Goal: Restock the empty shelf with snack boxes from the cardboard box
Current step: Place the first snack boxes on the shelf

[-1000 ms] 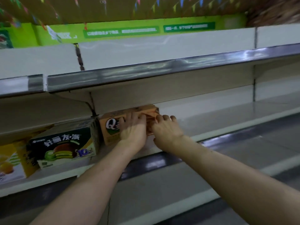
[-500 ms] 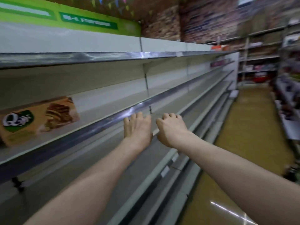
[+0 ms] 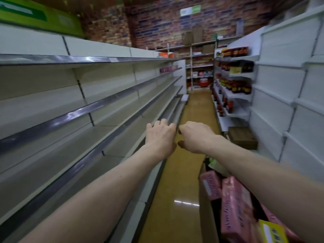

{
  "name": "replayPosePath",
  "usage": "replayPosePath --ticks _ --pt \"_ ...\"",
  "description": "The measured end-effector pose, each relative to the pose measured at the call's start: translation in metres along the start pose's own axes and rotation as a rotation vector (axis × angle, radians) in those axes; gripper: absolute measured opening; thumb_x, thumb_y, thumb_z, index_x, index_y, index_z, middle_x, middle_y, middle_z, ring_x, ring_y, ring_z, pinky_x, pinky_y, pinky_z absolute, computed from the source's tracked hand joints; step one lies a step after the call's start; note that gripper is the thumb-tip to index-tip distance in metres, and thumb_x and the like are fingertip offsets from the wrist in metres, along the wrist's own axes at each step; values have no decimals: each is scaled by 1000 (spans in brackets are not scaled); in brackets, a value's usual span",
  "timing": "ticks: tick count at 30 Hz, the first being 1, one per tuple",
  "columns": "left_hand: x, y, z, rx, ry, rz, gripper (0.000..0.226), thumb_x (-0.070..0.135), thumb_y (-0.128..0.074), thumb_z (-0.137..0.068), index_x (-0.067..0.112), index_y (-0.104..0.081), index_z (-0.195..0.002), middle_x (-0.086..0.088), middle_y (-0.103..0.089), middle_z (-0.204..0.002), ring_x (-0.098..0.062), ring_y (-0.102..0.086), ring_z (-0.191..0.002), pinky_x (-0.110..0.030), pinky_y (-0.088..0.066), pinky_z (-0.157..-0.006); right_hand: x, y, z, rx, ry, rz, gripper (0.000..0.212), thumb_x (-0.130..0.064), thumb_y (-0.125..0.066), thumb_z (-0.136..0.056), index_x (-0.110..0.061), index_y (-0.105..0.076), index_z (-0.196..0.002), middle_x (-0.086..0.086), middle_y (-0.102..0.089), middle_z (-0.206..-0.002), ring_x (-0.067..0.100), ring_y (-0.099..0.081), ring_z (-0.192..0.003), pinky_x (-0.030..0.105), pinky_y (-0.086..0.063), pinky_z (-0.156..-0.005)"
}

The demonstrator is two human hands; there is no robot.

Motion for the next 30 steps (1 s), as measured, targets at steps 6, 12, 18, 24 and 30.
replayPosePath --ticks 6,12,18,24,30 --pt "112 -8 -35 -71 -119 82 44 35 -62 -90 21 -48 -129 -8 -48 -127 -28 -46 -122 -45 -37 -102 123 -6 32 -100 -129 -14 41 -42 -61 -88 -19 -56 -123 5 -62 -114 27 -59 -102 38 -52 -80" --pt "181 -26 -64 -121 -152 97 50 36 -61 -90 20 -45 -135 -9 -46 -129 -29 -44 -123 -44 -38 -99 212 -16 55 -140 -194 -22 43 -44 -62 -87 -20 -59 -122 4 -63 -115 25 -60 -102 38 -53 -83" --pt "224 -56 -83 -180 -161 135 52 37 -63 -89 21 -46 -135 -8 -47 -131 -28 -45 -122 -43 -39 -98 273 -42 70 -183 -226 -37 39 -44 -62 -87 -22 -60 -120 3 -62 -113 24 -59 -99 39 -53 -83" --pt "240 -87 -99 -246 -165 150 58 37 -64 -88 19 -43 -139 -9 -46 -131 -27 -44 -122 -44 -38 -100 304 -69 63 -200 -254 -96 38 -40 -62 -86 -21 -60 -119 4 -62 -113 25 -58 -99 40 -53 -84" --pt "226 -132 -122 -321 -122 205 67 35 -66 -87 21 -35 -144 -10 -44 -134 -29 -43 -124 -45 -38 -100 309 -105 36 -217 -275 -149 44 -39 -61 -88 -20 -56 -127 6 -60 -119 27 -58 -104 41 -52 -86"
Point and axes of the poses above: each hand's wrist, its own z-axis away from the middle knuckle, its own y-axis out of the back of the hand, x = y × z, the point moved 10 cm from there along -z, towards the middle knuckle
